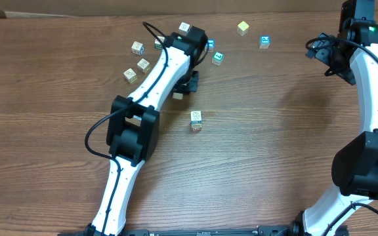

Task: Form a tower
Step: 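Lower the left gripper and grasp the green R block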

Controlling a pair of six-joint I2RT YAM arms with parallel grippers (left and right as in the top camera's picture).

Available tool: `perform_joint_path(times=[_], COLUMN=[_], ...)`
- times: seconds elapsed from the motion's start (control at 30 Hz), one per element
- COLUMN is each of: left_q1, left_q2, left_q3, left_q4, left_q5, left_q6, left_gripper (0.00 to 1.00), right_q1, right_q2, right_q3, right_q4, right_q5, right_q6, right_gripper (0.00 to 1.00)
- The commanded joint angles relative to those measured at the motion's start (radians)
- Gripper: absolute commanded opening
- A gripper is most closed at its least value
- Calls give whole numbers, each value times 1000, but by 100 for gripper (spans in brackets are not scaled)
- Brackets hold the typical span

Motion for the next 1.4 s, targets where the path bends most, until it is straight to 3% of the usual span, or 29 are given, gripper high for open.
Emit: perform_joint_path(times=[0.0, 0.3, 0.57, 0.8, 0.93, 1.37], left_q1=[47, 134, 135, 134, 134, 130], left_q2=[4, 3, 3, 3, 3, 3], left_q3=[23, 26, 48, 37, 33, 23], left_q4=[-46, -86, -80, -68, -81, -118], left_q5=[-25, 60, 58, 58, 59, 60], left_q6=[14, 20, 22, 22, 22, 21], left_gripper=[20, 20, 32, 32, 39, 37], right_q1=[-2, -2, -2, -2, -2, -2], right_q2=[-6, -6, -6, -6, -6, -6], right_q3=[5, 5, 5, 5, 5, 5], right_q4=[3, 3, 3, 3, 3, 3], right_q5=[3, 3, 3, 3, 3, 3], right_q6=[0, 0, 0, 0, 0, 0], right_gripper=[100, 100, 100, 100, 100, 100])
